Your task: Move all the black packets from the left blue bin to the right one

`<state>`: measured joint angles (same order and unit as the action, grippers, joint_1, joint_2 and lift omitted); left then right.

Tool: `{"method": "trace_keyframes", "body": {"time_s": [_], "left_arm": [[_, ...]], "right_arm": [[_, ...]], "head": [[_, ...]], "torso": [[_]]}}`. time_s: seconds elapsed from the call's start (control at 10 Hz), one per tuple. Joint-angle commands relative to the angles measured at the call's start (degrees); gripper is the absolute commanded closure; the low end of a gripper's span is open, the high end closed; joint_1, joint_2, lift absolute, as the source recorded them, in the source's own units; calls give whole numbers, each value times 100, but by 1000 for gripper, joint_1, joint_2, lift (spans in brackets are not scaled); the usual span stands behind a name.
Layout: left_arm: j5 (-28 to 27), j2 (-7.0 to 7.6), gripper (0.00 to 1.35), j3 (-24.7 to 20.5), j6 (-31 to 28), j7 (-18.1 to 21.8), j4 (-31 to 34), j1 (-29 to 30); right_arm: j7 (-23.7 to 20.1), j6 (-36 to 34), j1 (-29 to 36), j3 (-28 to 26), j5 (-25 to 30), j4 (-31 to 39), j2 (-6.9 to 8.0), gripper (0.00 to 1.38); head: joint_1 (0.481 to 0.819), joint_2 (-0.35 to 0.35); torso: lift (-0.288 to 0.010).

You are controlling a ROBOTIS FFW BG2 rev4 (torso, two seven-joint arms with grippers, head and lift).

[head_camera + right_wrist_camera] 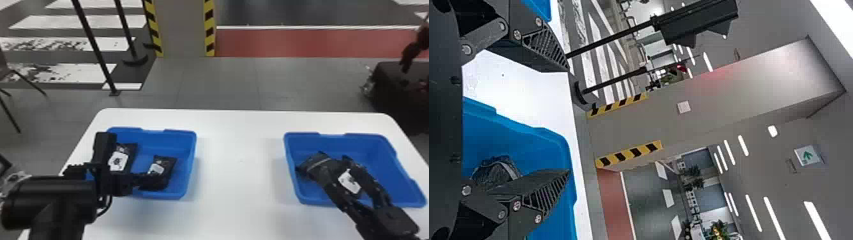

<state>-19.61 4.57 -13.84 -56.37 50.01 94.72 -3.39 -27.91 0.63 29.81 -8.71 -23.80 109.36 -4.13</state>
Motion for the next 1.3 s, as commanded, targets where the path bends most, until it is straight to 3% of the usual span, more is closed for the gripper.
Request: {"method": "trace_keyframes", "body": {"time_s": [0.0, 0.1, 0.5, 0.6, 0.8, 1.0, 1.2], "left_arm": [[18, 18, 1208, -31, 321, 79, 12, 71], [71, 18, 1208, -84, 532, 237, 69, 85], [431, -44, 1208, -48, 420, 641, 1911, 845], [721, -35, 1208, 57, 603, 677, 2094, 929], [1170, -35, 1208, 532, 1095, 782, 2094, 817], [1310, -131, 1208, 874, 1249, 782, 1897, 648], [1495, -140, 1208, 1349, 1278, 808, 1658, 451]], "right_arm": [[-13, -6, 0, 27, -28, 26, 0, 332], [-21, -6, -14, 62, -46, 54, 0, 332], [-162, -105, -169, 291, -195, 82, 0, 334], [-223, -217, -225, 352, -265, 110, 0, 335], [-443, -456, -520, 519, -344, -16, 0, 337], [-566, -456, -801, 722, -564, -269, 17, 338], [-584, -456, -1026, 809, -643, -452, 26, 367]], "head": [[695, 73], [695, 74], [695, 73], [695, 72], [695, 41], [695, 11], [695, -14]], "torso": [[-110], [-110], [-110], [-110], [-110], [-110], [-110]]}}
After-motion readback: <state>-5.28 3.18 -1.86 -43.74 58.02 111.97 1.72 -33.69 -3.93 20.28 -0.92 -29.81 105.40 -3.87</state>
